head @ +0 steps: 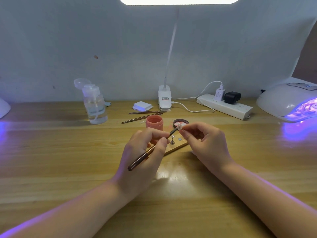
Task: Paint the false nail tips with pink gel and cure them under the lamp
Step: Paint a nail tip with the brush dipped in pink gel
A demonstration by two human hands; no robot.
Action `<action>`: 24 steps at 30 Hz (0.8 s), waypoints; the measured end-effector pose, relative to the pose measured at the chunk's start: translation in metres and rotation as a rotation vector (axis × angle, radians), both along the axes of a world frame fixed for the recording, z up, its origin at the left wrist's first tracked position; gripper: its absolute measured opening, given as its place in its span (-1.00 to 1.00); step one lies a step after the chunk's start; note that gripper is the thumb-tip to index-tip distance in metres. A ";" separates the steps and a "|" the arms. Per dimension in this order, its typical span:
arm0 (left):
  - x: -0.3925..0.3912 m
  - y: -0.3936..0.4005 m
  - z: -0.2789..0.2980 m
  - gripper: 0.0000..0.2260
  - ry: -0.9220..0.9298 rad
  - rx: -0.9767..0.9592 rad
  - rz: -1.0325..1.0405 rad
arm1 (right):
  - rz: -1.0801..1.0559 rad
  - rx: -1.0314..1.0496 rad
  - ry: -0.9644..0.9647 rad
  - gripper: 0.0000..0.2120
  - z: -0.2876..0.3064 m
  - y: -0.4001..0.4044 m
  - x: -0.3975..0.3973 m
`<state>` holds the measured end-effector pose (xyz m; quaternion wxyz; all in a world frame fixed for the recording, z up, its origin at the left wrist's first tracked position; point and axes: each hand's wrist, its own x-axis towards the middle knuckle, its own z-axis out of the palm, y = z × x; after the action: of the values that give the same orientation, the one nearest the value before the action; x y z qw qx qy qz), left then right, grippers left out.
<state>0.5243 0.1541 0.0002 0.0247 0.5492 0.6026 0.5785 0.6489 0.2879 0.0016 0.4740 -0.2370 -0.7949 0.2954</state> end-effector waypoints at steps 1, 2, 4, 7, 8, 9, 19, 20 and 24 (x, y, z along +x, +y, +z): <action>0.000 0.000 0.000 -0.81 0.010 0.011 -0.001 | -0.003 -0.001 0.006 -0.89 0.000 0.000 0.000; 0.000 -0.001 0.000 -0.82 0.014 0.026 -0.001 | -0.002 -0.003 0.014 -0.90 0.000 0.000 0.000; 0.000 0.000 -0.001 -0.82 -0.007 0.044 0.002 | 0.010 0.000 0.025 -0.90 0.000 0.000 -0.001; 0.001 0.000 0.000 -0.80 -0.030 0.021 -0.010 | 0.019 0.010 0.021 -0.89 0.000 0.000 -0.001; 0.001 0.000 0.000 -0.80 -0.008 0.014 -0.017 | 0.015 0.013 0.017 -0.89 -0.001 0.000 -0.001; 0.001 -0.001 0.001 -0.80 0.015 0.016 -0.024 | 0.007 0.010 0.016 -0.90 -0.001 0.001 -0.001; -0.044 0.018 0.062 -0.87 -0.201 -0.026 0.236 | -0.021 -0.028 -0.014 -0.92 -0.003 0.003 -0.002; -0.052 0.022 0.069 -0.88 -0.188 -0.108 0.264 | -0.024 -0.031 -0.015 -0.92 -0.003 0.004 -0.002; -0.064 0.045 0.090 -0.87 -0.067 -0.394 0.300 | -0.031 -0.033 -0.021 -0.93 -0.003 0.004 -0.003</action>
<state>0.4601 0.1989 0.0903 0.0653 0.4189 0.7774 0.4648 0.6463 0.2918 -0.0012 0.4663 -0.2599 -0.7911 0.2987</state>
